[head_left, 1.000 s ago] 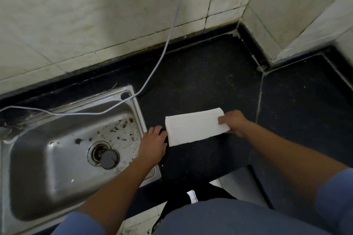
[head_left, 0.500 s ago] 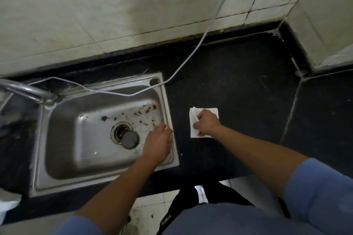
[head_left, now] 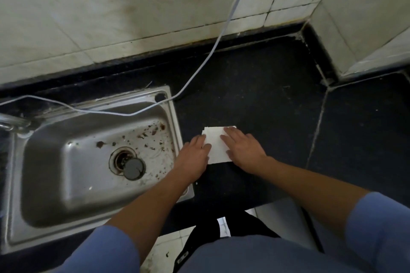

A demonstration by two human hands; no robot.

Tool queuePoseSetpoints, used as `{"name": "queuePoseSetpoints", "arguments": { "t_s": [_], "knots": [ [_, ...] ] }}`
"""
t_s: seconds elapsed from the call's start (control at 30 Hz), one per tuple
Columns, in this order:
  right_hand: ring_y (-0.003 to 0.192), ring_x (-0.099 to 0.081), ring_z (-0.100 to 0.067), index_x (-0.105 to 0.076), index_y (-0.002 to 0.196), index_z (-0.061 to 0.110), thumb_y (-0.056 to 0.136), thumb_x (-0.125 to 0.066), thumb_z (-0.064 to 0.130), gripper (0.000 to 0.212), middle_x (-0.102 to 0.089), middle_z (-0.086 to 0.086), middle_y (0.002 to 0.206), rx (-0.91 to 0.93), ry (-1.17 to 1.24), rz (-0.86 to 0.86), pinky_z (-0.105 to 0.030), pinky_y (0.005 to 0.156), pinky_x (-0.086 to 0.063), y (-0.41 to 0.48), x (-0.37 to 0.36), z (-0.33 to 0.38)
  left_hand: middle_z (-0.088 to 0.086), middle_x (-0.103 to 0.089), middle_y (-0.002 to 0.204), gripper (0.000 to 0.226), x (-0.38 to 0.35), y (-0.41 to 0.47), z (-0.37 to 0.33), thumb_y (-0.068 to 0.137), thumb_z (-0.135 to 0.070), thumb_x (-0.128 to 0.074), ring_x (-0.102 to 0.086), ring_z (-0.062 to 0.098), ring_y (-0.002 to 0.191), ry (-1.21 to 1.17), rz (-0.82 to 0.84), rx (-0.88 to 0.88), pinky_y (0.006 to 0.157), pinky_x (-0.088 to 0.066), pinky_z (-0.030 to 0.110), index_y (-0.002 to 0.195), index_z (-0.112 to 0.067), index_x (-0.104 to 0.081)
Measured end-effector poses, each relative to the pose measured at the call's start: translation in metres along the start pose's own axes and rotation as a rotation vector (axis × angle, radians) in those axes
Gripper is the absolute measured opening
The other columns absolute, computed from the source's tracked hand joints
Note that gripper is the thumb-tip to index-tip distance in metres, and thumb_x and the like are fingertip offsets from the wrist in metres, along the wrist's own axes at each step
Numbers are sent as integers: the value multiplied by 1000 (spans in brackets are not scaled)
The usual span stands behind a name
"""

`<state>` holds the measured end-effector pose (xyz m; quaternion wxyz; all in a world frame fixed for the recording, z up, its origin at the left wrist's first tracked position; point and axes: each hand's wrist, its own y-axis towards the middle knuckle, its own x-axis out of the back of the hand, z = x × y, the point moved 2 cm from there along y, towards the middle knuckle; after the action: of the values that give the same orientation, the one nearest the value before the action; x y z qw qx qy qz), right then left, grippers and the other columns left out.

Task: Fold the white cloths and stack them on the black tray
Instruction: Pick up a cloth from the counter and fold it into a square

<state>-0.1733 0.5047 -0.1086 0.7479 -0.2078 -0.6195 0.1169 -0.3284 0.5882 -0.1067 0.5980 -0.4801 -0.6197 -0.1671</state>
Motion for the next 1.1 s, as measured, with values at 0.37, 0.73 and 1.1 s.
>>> {"name": "queuePoseSetpoints", "arguments": {
  "t_s": [0.37, 0.73, 1.1],
  "knots": [
    [148, 8, -18, -7, 153, 13, 99, -36, 42, 68, 9, -4, 161, -30, -15, 112, -47, 117, -17, -3, -12, -18, 1, 1, 161, 65, -7, 14, 4, 96, -36, -48, -3, 25, 147, 63, 120, 36, 117, -18, 42, 150, -18, -17],
    [106, -57, -29, -43, 129, 11, 87, -62, 42, 55, -56, -12, 120, -98, 88, 130, -36, 78, -44, 71, 34, -5, 10, -47, 139, 42, -2, -57, 11, 87, -22, -62, -45, 29, 123, -157, -177, 255, 97, -41, 41, 126, -11, -55],
    [96, -58, -22, -48, 127, 18, 80, -67, 19, 51, -59, -7, 117, -131, 480, 97, -32, 74, -48, 48, 48, -7, 4, -58, 119, 34, 1, -82, 25, 86, -24, -59, -51, 24, 109, -137, -188, 348, 90, -45, 36, 119, -15, -58]
  ]
}}
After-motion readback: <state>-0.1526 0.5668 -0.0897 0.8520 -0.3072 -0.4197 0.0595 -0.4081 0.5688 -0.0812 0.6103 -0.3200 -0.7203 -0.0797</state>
